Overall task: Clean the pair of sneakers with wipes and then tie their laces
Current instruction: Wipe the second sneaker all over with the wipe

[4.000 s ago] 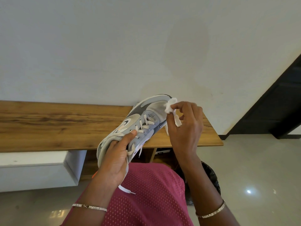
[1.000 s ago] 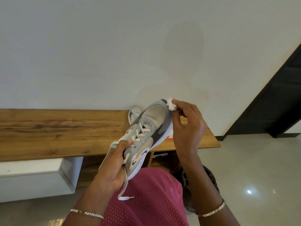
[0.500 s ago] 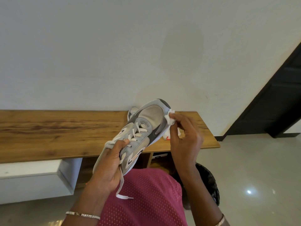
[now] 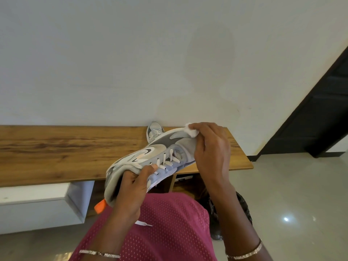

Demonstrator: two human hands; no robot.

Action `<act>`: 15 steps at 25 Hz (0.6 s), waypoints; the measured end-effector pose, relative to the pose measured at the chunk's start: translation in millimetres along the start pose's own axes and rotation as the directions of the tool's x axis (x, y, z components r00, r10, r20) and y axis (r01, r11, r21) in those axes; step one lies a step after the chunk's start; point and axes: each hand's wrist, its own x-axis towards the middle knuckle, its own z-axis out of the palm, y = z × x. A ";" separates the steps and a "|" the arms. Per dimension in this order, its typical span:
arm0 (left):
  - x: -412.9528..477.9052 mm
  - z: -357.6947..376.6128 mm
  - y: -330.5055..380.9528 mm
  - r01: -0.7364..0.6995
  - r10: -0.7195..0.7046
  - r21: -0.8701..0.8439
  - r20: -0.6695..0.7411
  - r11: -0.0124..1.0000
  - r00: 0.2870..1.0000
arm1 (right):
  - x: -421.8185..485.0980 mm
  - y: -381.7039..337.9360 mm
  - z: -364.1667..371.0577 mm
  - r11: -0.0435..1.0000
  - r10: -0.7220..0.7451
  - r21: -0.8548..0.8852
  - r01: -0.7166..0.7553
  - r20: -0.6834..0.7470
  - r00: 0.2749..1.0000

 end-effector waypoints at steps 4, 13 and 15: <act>4.9 -1.7 0.7 -0.030 0.029 -0.043 -0.028 0.999 0.999 | -16.5 17.7 -7.0 0.979 0.191 0.073 -0.188 -0.031 0.981; 3.1 -5.7 0.2 -0.125 0.125 0.089 0.002 0.988 0.992 | -1.1 4.7 -5.3 0.987 0.156 0.033 -0.155 -0.030 0.987; -0.8 -3.8 2.1 -0.157 0.158 0.136 0.008 0.978 0.987 | 0.4 -2.7 -1.4 0.996 0.090 -0.024 -0.090 0.015 0.996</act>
